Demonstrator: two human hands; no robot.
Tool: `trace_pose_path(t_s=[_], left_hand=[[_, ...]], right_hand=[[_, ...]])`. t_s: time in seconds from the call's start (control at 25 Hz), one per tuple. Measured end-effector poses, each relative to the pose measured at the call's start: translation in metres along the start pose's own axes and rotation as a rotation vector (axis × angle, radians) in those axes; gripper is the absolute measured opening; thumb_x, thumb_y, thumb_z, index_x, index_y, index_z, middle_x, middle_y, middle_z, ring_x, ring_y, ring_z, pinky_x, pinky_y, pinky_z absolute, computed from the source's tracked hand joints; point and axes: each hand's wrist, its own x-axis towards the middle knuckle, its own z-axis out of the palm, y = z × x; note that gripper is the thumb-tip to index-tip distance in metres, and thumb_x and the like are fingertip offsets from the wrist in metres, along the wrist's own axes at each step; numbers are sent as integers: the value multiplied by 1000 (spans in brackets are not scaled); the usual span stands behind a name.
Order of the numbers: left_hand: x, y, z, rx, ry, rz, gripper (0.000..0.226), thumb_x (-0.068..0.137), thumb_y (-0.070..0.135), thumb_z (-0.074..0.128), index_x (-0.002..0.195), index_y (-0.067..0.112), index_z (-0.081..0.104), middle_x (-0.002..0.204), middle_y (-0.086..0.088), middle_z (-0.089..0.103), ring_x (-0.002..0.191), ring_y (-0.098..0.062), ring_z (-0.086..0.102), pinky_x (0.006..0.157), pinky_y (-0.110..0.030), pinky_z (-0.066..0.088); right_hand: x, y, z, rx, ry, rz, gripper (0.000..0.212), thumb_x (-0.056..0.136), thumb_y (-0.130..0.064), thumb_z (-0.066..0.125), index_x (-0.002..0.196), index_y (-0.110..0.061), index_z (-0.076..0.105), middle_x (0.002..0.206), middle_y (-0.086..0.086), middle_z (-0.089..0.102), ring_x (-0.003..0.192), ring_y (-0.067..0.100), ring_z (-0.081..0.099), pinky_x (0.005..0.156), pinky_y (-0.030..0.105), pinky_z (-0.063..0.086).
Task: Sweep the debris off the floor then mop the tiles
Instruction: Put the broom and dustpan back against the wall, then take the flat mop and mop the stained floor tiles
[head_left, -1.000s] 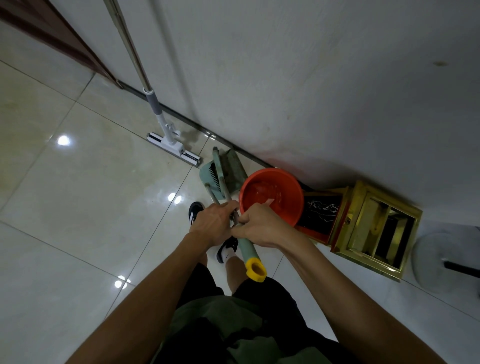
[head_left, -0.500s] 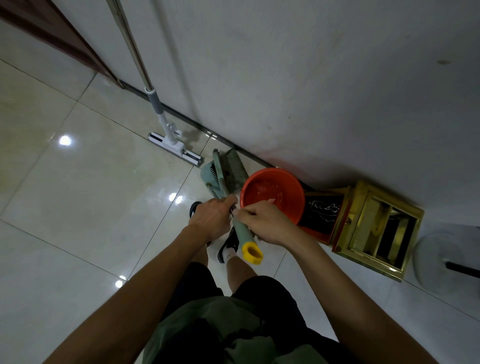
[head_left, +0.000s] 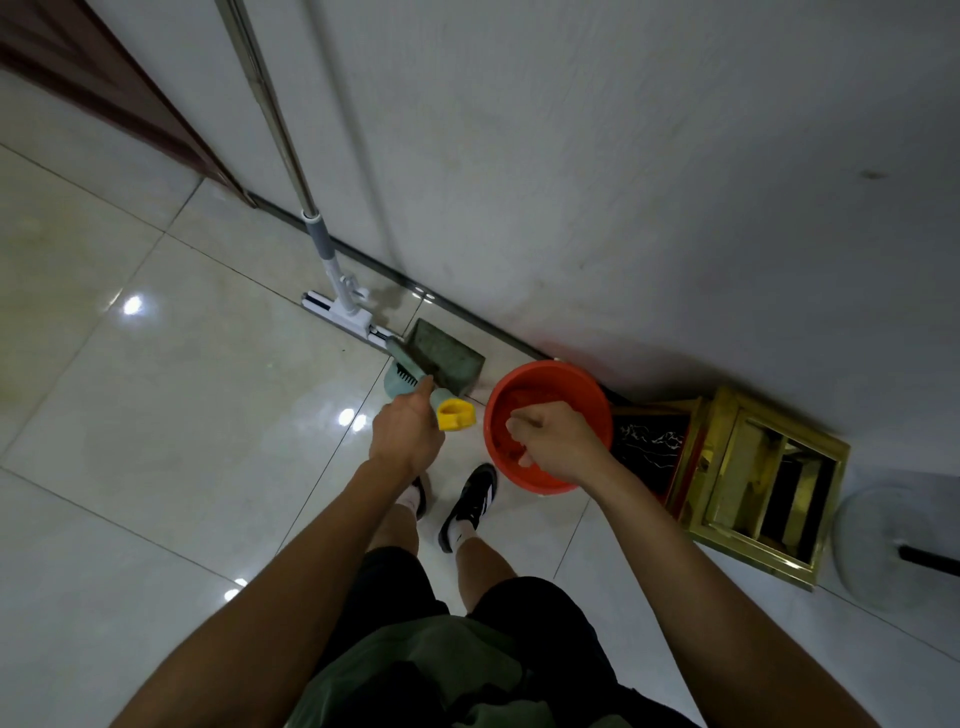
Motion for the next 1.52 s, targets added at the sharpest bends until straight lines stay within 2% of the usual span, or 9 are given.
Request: trace_pose_path(t_s=[0.16,0.36,0.6,0.76,1.04,1.12,1.2,1.4,1.52], left_hand=[[14,8,-6,13,24,11,46,95,9,53,141,11,50,115,-21,66,98,-40,63,80,-45,53],[25,11,-10,0,26,7,33,96,13,59,128,6,59,115,-20,66,91,-35,63,74,-37,50],[33,18,-18,-99,12,-8,38,92,15,65,128,9,58,115,-16,65,90,-29,61,68,-31,45],[30,17,-21,-74,7,-9,37,93,21,64,129,14,58,114,-15,66,94,-30,62,67,-32,43],[4,6,-47,-77,29,-24,44,93,38,61,136,29,60,126,-3,66,101,-22,65,76,-33,53],[-6,-1,-59,-88,41,-31,40,93,36,60,132,27,63,130,0,65,108,-21,63,82,-34,54],[-15,-13,-74,-105,119,-55,35,95,29,61,129,24,65,129,-1,66,109,-21,63,88,-35,53],[-21,-27,-132,-165,353,-63,37,96,25,60,133,19,63,126,-3,68,107,-21,66,94,-38,53],[-9,-30,-165,-248,428,-57,41,96,24,60,137,20,59,129,-3,67,109,-22,66,95,-37,52]], right_hand=[[19,2,-1,-26,70,18,33,101,-29,52,127,-13,65,104,6,74,93,22,69,94,45,54],[40,12,-4,-136,110,35,33,98,-27,48,68,-22,61,72,7,71,73,24,72,76,46,57],[48,15,-5,-182,130,88,36,94,-25,46,58,-25,43,62,1,58,71,22,70,61,38,45],[44,13,-9,-241,171,60,33,96,-21,47,64,-17,53,62,-4,57,57,14,54,51,28,37],[28,-11,-35,-270,171,-67,27,97,-22,50,98,-2,69,93,10,65,97,29,62,73,29,44],[30,-23,-44,-257,189,-104,25,94,-22,52,88,-5,69,95,16,67,101,33,63,77,31,45],[31,-43,-50,-236,206,-164,25,92,-21,54,81,-1,66,89,20,67,98,38,63,75,32,45],[29,-123,-61,-145,193,-337,36,93,-23,57,114,6,63,114,23,67,111,36,61,98,39,47],[36,-172,-61,-130,164,-388,37,93,-26,58,113,4,65,107,22,69,107,34,63,89,36,51]])
